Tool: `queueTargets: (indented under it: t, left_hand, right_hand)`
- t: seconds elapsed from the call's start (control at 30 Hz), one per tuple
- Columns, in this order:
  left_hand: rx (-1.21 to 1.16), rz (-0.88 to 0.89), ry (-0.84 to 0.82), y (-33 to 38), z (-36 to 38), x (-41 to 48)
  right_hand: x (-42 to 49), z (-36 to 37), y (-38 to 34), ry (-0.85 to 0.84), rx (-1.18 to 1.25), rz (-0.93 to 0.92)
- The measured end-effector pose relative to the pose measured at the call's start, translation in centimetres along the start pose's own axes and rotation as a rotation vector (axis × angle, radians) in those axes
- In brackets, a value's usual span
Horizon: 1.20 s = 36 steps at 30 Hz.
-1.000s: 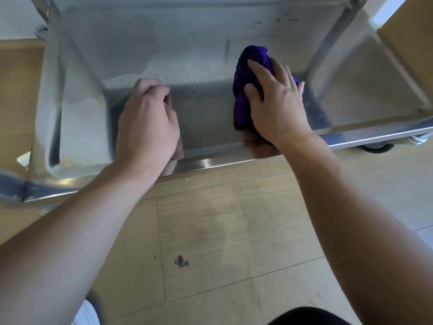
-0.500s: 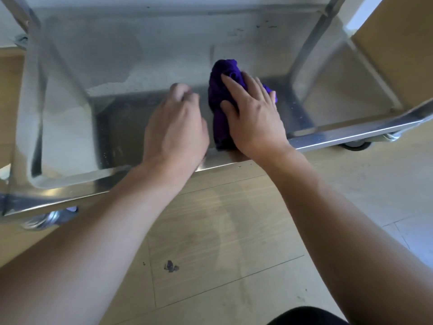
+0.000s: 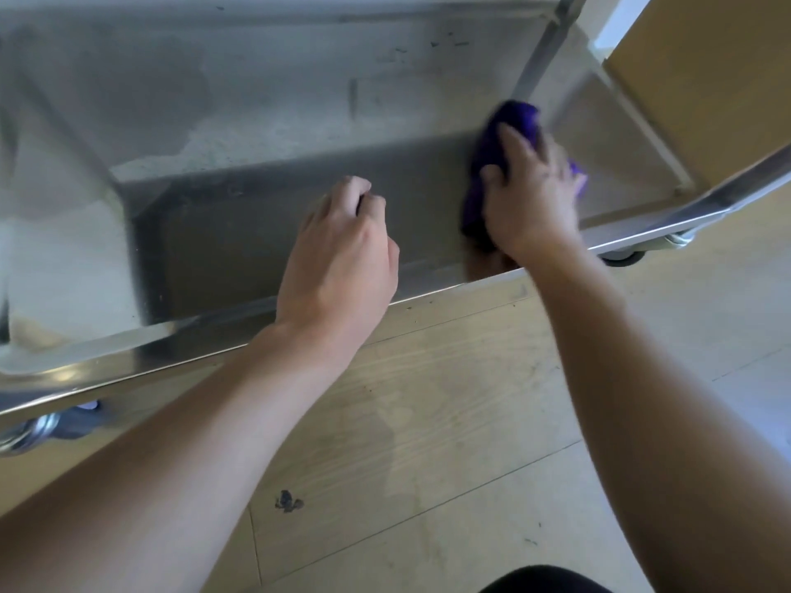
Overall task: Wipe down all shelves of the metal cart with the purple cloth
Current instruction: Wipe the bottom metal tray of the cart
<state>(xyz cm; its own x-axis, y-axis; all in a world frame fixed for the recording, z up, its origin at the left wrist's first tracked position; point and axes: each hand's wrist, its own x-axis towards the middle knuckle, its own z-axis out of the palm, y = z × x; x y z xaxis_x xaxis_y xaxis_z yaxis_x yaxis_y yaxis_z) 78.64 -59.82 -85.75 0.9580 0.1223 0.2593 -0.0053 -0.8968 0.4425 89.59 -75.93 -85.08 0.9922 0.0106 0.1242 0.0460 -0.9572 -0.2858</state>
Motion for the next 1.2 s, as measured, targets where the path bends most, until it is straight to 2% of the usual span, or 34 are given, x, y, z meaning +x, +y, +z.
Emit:
queueTargets:
  t: [0.1, 0.17, 0.3, 0.47, 0.7, 0.77, 0.9, 1.0, 1.07, 1.2]
  left_hand:
    - [-0.024, -0.008, 0.019, 0.1, -0.2, 0.0]
    - [-0.038, -0.015, 0.032, 0.1, -0.4, 0.0]
    - [0.015, 0.03, 0.029, -0.4, -0.4, 0.5]
    - [0.091, 0.068, -0.014, -1.1, -1.2, 2.7]
    - [0.161, 0.161, 0.06, -2.0, 0.4, 4.3]
    - [0.149, 0.151, 0.074, -2.1, 0.7, 4.3]
    - [0.095, 0.135, 0.072, -2.1, 0.6, 4.4]
    - [0.063, 0.139, 0.079, -2.4, 0.6, 4.3]
    - [0.056, 0.13, 0.091, -2.5, 0.8, 4.4]
    - [0.042, 0.117, 0.092, -2.5, 1.2, 4.6]
  right_hand:
    - [-1.0, 2.4, -5.4, -0.051, 0.061, -0.324]
    - [-0.3, 3.0, -7.0, -0.081, 0.1, -0.403]
    - [3.2, 3.3, -5.3, -0.064, 0.086, -0.367]
    - [7.6, 2.2, -2.4, -0.066, 0.06, -0.203]
    - [10.8, 3.0, -3.0, -0.058, 0.022, -0.101]
    - [10.6, 3.7, -4.7, -0.055, -0.001, -0.135]
    - [8.4, 5.5, -8.8, -0.066, 0.039, -0.395]
    - [8.9, 5.5, -8.0, -0.042, 0.094, -0.448]
    - [10.6, 5.0, -5.8, -0.013, 0.092, -0.407]
    - [14.3, 3.4, -0.2, 0.023, 0.078, -0.21]
